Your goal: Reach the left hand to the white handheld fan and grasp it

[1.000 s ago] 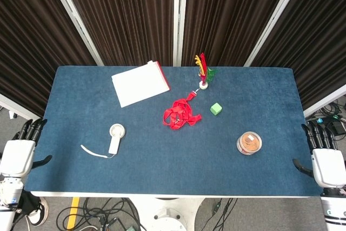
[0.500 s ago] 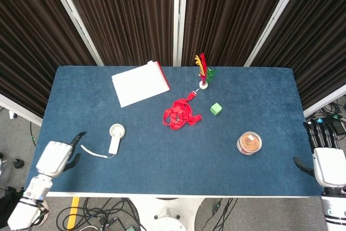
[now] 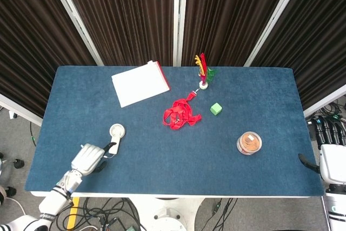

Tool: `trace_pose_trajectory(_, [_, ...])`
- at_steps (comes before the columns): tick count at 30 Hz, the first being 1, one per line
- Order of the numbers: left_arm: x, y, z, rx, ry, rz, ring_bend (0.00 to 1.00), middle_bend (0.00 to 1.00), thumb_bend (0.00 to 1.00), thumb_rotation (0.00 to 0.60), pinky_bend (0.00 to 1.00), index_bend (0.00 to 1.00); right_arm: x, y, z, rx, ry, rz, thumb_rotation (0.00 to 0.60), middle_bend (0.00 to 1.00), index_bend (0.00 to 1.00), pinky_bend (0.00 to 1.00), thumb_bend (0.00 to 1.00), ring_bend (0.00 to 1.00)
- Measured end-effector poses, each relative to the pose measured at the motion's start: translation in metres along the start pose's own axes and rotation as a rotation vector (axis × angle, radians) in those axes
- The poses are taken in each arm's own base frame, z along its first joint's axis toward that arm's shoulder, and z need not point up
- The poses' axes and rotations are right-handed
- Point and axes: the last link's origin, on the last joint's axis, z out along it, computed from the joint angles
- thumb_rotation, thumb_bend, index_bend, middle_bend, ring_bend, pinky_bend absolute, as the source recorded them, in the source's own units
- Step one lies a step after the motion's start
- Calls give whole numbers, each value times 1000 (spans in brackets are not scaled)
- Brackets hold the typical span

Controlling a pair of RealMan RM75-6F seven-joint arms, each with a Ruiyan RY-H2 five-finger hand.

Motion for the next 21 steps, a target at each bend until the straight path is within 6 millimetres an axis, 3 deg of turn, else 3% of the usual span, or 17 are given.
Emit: trace_pose_trajectory(21, [-4,-9,15,74,-16,40,830,803,420,600,780,160,-4,2,0,-5,-9,-1,600,0,0,0,82,0])
